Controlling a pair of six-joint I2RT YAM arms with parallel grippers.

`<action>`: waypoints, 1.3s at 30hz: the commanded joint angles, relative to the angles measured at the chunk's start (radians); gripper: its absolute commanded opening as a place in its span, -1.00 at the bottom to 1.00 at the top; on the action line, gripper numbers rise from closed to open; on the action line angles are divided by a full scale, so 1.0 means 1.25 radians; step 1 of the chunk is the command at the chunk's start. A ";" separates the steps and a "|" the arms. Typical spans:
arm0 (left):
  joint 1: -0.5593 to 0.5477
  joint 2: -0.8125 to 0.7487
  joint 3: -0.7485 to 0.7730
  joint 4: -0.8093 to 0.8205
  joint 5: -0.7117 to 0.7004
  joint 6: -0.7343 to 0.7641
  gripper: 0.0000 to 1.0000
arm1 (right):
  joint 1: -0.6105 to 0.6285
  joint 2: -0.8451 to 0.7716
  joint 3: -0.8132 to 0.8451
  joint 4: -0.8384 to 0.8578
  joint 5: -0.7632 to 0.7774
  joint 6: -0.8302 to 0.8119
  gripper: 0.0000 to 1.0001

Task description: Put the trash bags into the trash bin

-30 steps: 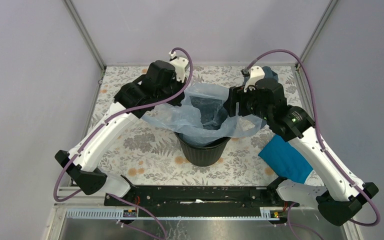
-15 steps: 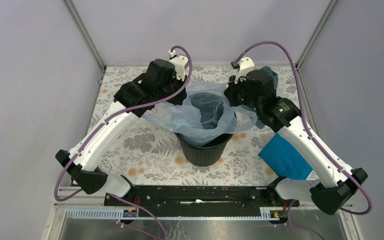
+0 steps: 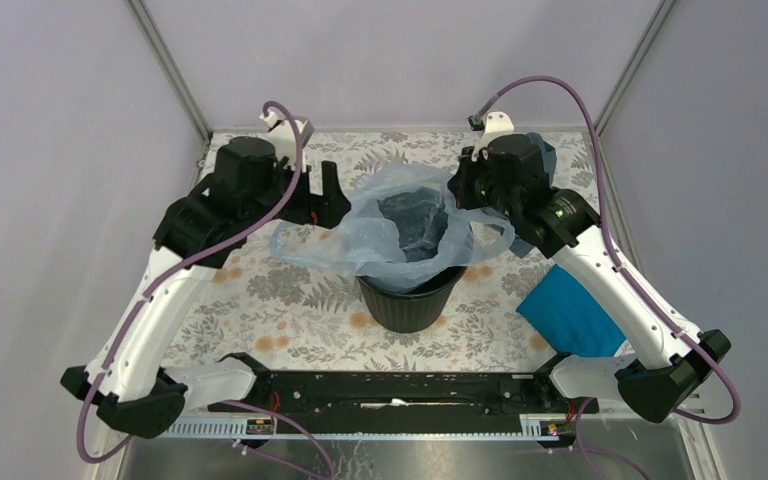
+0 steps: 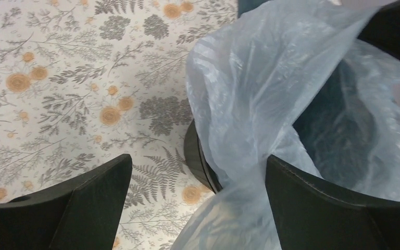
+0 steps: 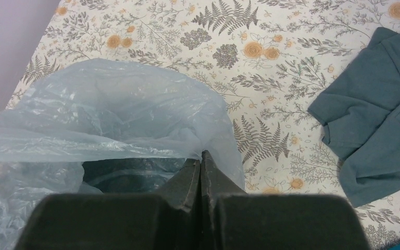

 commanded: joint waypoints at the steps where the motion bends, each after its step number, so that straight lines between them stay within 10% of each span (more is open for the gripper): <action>1: 0.017 -0.042 -0.016 -0.005 0.107 -0.033 0.93 | -0.007 -0.006 0.037 -0.012 0.016 0.004 -1.00; 5: 0.018 -0.083 -0.032 -0.008 0.150 -0.060 0.86 | -0.007 -0.003 0.036 -0.016 0.014 0.000 -1.00; 10: 0.019 -0.108 -0.089 0.005 0.147 -0.096 0.27 | -0.007 -0.011 0.033 -0.011 0.016 -0.002 -1.00; 14: 0.018 -0.123 -0.124 0.000 0.170 -0.095 0.74 | -0.007 -0.010 0.037 -0.012 0.016 -0.006 -1.00; 18: 0.018 -0.154 -0.164 -0.012 0.237 -0.099 0.80 | -0.007 -0.005 0.041 -0.015 0.016 -0.011 -1.00; 23: 0.018 -0.196 -0.179 -0.025 0.198 -0.126 0.12 | -0.007 -0.010 0.031 -0.006 0.021 -0.015 -1.00; 28: 0.018 -0.206 -0.185 -0.015 0.151 -0.149 -1.00 | -0.009 0.012 0.044 -0.007 0.038 -0.008 -1.00; 39: 0.018 -0.198 -0.275 0.058 -0.258 -0.211 -1.00 | -0.055 0.093 0.125 -0.134 -0.076 -0.040 -1.00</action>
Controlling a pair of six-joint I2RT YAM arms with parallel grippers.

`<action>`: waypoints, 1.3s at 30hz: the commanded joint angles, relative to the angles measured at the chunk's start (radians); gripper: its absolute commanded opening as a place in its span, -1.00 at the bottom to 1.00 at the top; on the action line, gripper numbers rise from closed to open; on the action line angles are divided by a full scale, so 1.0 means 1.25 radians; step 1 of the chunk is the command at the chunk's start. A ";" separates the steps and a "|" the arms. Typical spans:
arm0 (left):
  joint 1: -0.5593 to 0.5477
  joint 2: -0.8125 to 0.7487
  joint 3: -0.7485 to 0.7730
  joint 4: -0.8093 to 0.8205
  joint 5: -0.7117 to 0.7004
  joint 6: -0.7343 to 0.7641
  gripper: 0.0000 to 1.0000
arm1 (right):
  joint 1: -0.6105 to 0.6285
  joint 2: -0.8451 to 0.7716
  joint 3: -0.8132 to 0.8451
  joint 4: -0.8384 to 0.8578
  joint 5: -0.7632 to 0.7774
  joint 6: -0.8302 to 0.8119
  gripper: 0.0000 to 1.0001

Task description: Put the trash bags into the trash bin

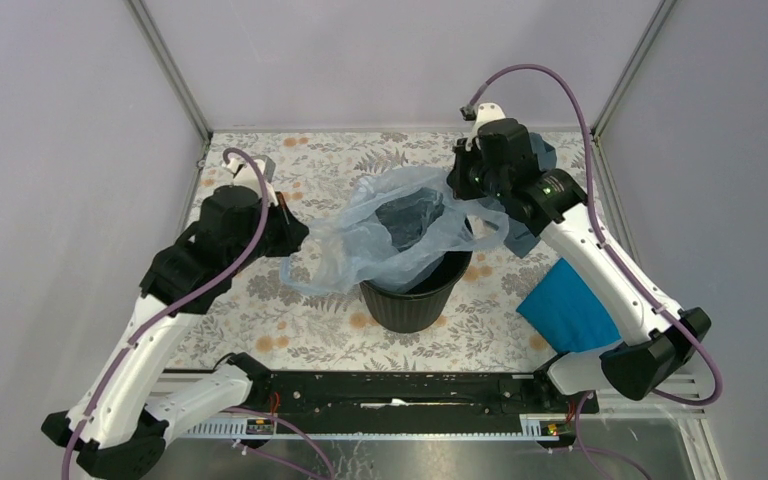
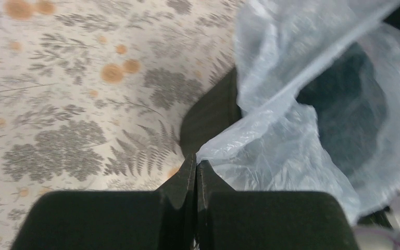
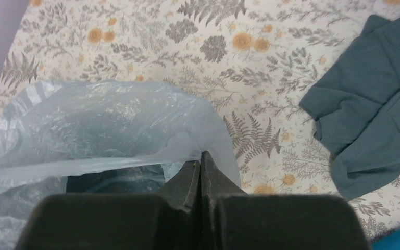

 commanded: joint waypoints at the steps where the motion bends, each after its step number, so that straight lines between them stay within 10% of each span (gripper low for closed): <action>1: 0.004 0.007 -0.046 0.049 -0.139 -0.021 -1.00 | -0.023 -0.011 0.028 -0.082 -0.126 -0.050 -1.00; 13: 0.004 -0.255 -0.186 0.185 0.142 0.035 -1.00 | -0.022 -0.225 -0.154 -0.197 -0.515 0.039 -1.00; 17: 0.004 -0.237 -0.189 0.212 0.131 0.002 -1.00 | -0.022 -0.250 -0.150 -0.183 -0.343 0.022 -0.68; 23: 0.004 -0.178 -0.141 0.237 0.119 0.018 -1.00 | 0.000 -0.231 -0.091 -0.092 -0.214 -0.148 0.49; 28: 0.004 -0.174 -0.143 0.240 0.123 0.022 -1.00 | 0.192 -0.190 -0.054 -0.032 -0.026 -0.302 0.96; 39: 0.004 -0.183 -0.146 0.232 0.123 0.035 -1.00 | 0.284 0.003 -0.006 0.143 0.342 -0.660 0.99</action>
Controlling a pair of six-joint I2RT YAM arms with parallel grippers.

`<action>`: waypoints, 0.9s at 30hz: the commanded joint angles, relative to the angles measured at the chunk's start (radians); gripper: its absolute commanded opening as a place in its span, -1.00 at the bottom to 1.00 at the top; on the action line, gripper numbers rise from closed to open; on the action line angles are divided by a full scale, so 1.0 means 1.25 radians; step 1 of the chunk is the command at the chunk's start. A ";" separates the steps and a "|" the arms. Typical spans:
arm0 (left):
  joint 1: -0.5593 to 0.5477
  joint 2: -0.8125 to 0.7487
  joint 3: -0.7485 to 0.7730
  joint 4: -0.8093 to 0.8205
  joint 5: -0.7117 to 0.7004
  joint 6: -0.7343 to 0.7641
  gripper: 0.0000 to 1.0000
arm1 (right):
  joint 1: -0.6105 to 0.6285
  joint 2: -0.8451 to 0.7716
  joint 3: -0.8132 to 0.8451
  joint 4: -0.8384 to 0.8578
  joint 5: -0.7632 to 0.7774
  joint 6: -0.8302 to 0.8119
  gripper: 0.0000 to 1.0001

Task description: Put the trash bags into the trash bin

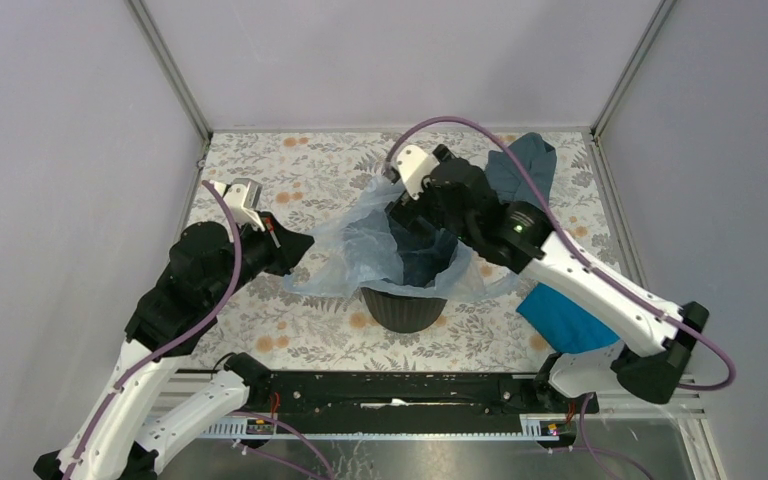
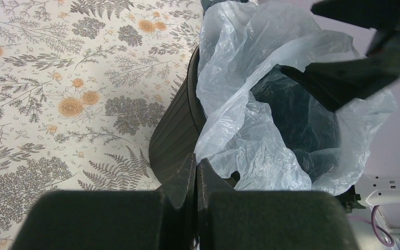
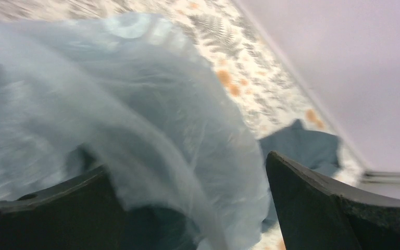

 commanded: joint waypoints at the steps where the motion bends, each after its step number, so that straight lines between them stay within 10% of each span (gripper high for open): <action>1: 0.004 -0.007 0.027 0.041 0.011 0.019 -1.00 | 0.013 0.048 0.040 0.100 0.155 -0.194 0.99; 6: 0.004 -0.004 0.027 0.040 0.016 0.026 -1.00 | 0.011 0.087 0.054 0.130 0.049 -0.179 0.94; 9: 0.004 -0.011 0.035 0.034 0.004 0.028 -1.00 | 0.010 0.115 0.112 0.010 -0.021 -0.089 0.54; 12: 0.004 -0.021 0.035 0.039 -0.009 0.027 -1.00 | 0.010 0.132 0.153 -0.114 -0.075 0.023 -0.51; 16: 0.004 -0.010 0.043 0.048 -0.034 0.019 -1.00 | -0.010 0.128 0.169 -0.244 -0.222 0.191 -1.00; 21: 0.004 0.037 0.052 0.078 -0.082 0.004 -1.00 | -0.184 0.097 0.067 -0.193 -0.587 0.354 -1.00; 27: 0.004 0.132 0.079 0.132 -0.121 0.011 -1.00 | -0.276 0.190 0.136 -0.190 -0.661 0.438 -1.00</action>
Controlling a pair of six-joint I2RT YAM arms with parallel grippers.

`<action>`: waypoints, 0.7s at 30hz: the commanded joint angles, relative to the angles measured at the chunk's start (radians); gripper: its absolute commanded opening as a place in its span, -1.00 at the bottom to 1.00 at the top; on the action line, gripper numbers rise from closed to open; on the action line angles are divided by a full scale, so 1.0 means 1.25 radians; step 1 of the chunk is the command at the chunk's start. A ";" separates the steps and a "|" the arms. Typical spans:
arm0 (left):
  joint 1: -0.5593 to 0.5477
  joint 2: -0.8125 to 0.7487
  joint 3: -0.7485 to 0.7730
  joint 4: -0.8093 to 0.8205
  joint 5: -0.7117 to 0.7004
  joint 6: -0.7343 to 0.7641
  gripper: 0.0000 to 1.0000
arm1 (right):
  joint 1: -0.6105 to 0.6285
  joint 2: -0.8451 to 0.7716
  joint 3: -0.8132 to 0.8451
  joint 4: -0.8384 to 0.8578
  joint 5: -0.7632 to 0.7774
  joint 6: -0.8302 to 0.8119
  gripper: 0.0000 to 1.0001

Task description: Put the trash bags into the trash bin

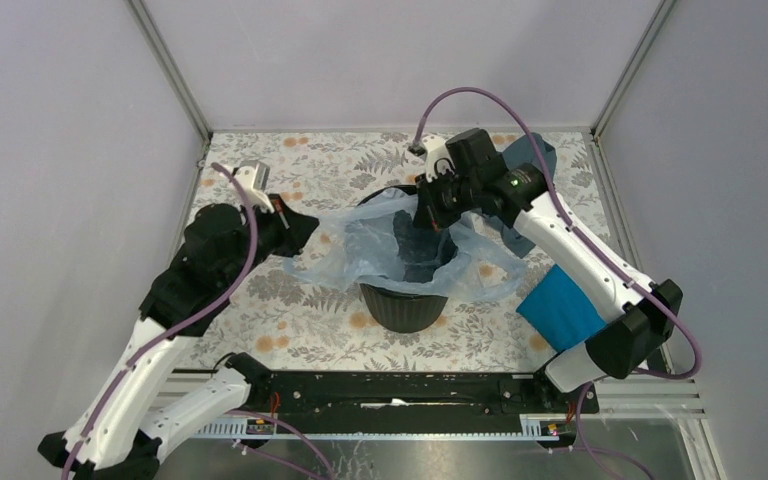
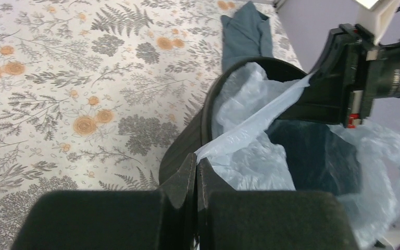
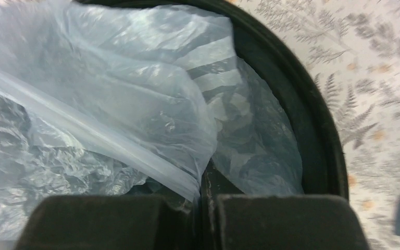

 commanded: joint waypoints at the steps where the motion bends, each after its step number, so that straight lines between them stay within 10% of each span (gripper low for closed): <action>1: 0.004 0.073 0.062 0.068 -0.068 0.010 -1.00 | -0.048 0.067 0.099 -0.037 -0.092 0.093 -1.00; 10: 0.005 0.131 0.094 0.072 -0.096 0.040 -1.00 | -0.047 -0.034 0.094 -0.106 -0.011 0.038 0.49; 17: 0.004 0.136 0.098 0.075 -0.113 0.049 -1.00 | -0.047 -0.150 0.026 -0.064 0.047 0.021 0.64; 21: 0.004 0.146 0.104 0.079 -0.109 0.049 -1.00 | -0.047 -0.154 0.005 -0.002 0.081 0.027 0.20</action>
